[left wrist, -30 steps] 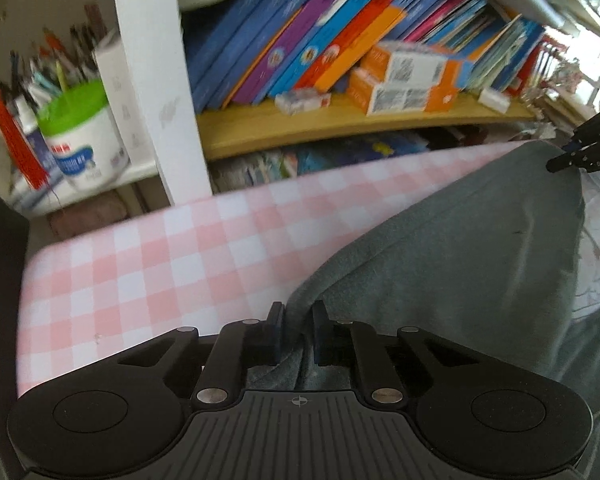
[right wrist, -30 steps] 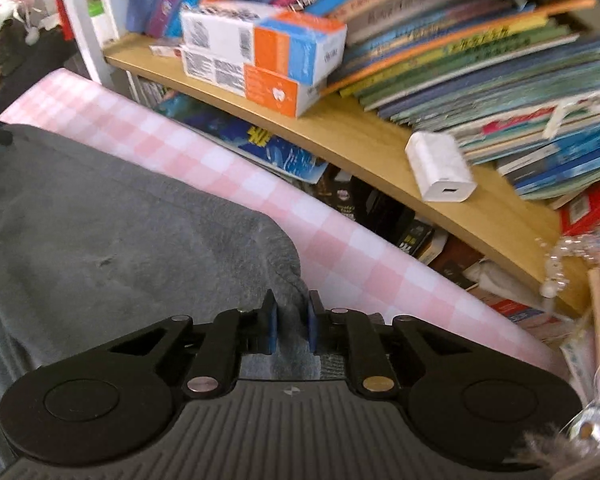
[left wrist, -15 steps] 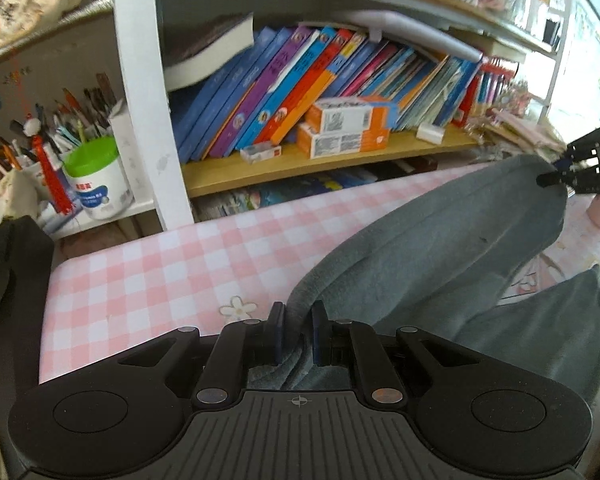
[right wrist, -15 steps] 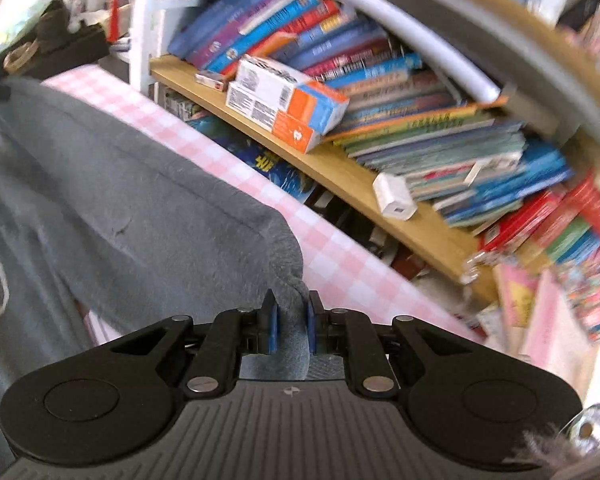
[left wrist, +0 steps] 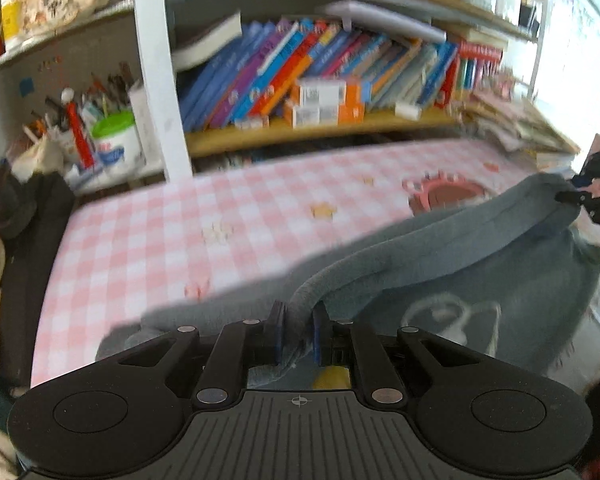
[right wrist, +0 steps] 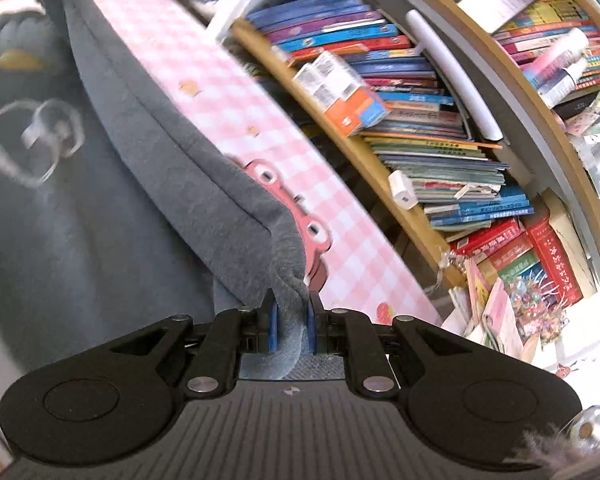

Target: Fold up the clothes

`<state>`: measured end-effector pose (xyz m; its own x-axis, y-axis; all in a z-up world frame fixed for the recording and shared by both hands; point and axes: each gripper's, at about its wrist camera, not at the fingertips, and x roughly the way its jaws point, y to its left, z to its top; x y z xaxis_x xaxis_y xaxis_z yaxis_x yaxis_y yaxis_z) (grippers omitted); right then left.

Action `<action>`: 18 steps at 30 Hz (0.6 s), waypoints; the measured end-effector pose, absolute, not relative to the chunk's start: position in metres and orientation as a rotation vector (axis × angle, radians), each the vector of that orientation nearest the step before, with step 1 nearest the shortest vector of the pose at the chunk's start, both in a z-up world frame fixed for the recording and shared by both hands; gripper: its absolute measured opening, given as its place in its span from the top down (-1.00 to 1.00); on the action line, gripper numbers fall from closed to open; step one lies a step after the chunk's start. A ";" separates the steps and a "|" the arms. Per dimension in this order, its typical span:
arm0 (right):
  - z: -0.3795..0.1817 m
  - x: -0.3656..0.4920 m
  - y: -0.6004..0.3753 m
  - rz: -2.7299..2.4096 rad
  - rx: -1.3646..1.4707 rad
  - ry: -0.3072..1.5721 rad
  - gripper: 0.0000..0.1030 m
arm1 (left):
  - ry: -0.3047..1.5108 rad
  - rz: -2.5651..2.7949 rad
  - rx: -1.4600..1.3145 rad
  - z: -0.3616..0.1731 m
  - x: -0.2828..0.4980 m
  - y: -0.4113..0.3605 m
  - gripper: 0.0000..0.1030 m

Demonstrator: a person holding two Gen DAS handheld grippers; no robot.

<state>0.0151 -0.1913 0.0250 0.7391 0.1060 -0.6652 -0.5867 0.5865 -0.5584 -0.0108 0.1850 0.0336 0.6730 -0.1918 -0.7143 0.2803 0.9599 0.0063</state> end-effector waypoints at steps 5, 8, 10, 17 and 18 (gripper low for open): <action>0.018 -0.008 -0.191 0.402 -0.810 0.687 0.65 | 0.840 -0.255 0.081 0.030 -0.035 0.183 0.66; 0.015 -0.019 -0.195 0.378 -0.780 0.728 0.49 | 0.882 -0.223 0.064 0.026 -0.042 0.187 0.63; 0.017 -0.026 -0.200 0.351 -0.748 0.764 0.40 | 0.896 -0.202 0.052 0.028 -0.047 0.189 0.51; 0.036 -0.033 -0.236 0.155 -0.285 0.949 0.12 | 0.827 -0.029 -0.168 0.044 -0.075 0.221 -0.06; 0.040 -0.034 -0.245 0.117 -0.156 0.967 0.07 | 0.814 0.005 -0.226 0.046 -0.078 0.228 -0.07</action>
<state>-0.0336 -0.2449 0.0399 0.5631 0.0294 -0.8259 -0.1685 0.9825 -0.0800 -0.0784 0.2278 0.0459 0.6879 -0.0821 -0.7212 -0.0915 0.9758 -0.1984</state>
